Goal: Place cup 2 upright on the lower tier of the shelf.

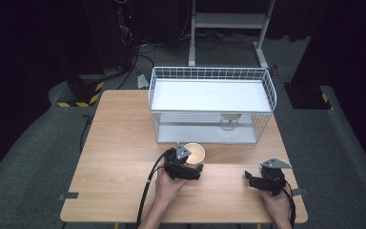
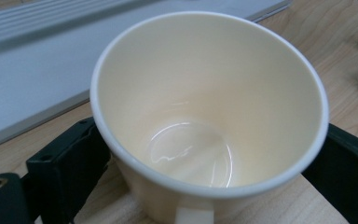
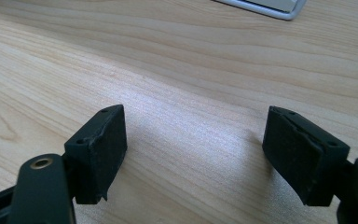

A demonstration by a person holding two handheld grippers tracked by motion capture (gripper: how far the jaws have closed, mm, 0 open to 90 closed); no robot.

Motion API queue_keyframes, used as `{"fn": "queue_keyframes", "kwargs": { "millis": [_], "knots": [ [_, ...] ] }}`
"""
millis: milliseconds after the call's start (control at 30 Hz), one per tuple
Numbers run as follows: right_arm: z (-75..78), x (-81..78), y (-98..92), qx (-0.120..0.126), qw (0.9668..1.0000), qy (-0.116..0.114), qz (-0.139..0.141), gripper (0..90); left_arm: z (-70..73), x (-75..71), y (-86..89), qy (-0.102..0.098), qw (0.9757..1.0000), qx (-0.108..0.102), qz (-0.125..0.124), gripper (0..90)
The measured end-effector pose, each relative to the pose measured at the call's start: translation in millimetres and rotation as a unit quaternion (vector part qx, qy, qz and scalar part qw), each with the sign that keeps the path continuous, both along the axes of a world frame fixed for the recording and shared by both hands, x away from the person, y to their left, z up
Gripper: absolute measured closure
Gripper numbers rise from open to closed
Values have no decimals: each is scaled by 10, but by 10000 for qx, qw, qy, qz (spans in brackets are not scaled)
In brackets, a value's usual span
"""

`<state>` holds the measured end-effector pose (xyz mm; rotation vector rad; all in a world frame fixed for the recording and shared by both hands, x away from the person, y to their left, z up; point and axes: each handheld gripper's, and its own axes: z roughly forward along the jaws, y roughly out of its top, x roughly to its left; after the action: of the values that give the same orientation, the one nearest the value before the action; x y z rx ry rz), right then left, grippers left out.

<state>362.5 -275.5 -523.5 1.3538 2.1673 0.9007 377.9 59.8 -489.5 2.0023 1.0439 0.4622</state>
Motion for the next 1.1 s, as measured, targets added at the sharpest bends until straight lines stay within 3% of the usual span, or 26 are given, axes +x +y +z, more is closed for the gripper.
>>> {"fn": "queue_keyframes", "kwargs": {
  "millis": [400, 1100],
  "knots": [
    [0, 0, 1, 6, 10000, -1, -3, 218, -37, 34, -52, 19, 10000, 21, 76, 81],
    [0, 0, 0, -1, 10000, 0, -1, 218, -29, 1, -84, -175, 9995, 231, 114, 92]
  ]
}}
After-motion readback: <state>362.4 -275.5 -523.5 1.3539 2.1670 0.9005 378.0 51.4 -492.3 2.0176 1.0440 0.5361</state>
